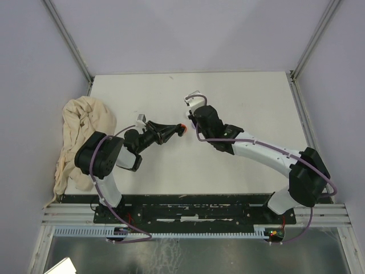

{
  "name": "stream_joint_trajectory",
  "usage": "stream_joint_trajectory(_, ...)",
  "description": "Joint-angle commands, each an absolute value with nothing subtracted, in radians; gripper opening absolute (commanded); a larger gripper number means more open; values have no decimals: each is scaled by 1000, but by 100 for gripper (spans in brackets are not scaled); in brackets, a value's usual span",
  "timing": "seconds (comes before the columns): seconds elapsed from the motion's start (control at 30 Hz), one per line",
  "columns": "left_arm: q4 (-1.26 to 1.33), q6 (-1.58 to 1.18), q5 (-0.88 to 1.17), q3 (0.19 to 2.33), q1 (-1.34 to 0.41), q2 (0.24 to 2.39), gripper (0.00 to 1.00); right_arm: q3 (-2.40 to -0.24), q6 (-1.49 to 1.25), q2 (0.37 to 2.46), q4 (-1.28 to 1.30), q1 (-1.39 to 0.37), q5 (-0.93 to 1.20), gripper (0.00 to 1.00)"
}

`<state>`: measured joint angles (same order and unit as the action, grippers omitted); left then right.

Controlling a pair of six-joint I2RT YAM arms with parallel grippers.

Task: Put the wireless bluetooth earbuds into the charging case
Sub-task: Pick up the earbud from the center of the board, then place the earbud in the charging case.

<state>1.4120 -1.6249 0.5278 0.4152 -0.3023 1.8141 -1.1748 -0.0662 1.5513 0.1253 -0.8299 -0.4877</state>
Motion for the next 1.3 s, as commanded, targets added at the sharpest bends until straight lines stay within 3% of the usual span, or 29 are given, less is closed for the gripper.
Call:
stream_joint_trajectory(0.0,1366,-1584,573,450,-313,1759,3,-1076,83,1458,-101,-859,-588,3)
stream_joint_trajectory(0.23,1320,-1559,645,461,-319,1743,3,-883,279,1403,-464,-892,-508,2)
stream_joint_trajectory(0.53,1233,-1545,692,512,-334,1722,3,-672,630,1422,-934,-914,-172,2)
stream_joint_trajectory(0.83,1199,-1538,705,532,-342,1718,3,-590,782,1427,-1020,-917,-26,2)
stream_joint_trajectory(1.27,1210,-1566,704,537,-349,1702,3,-522,889,1454,-1043,-918,3,2)
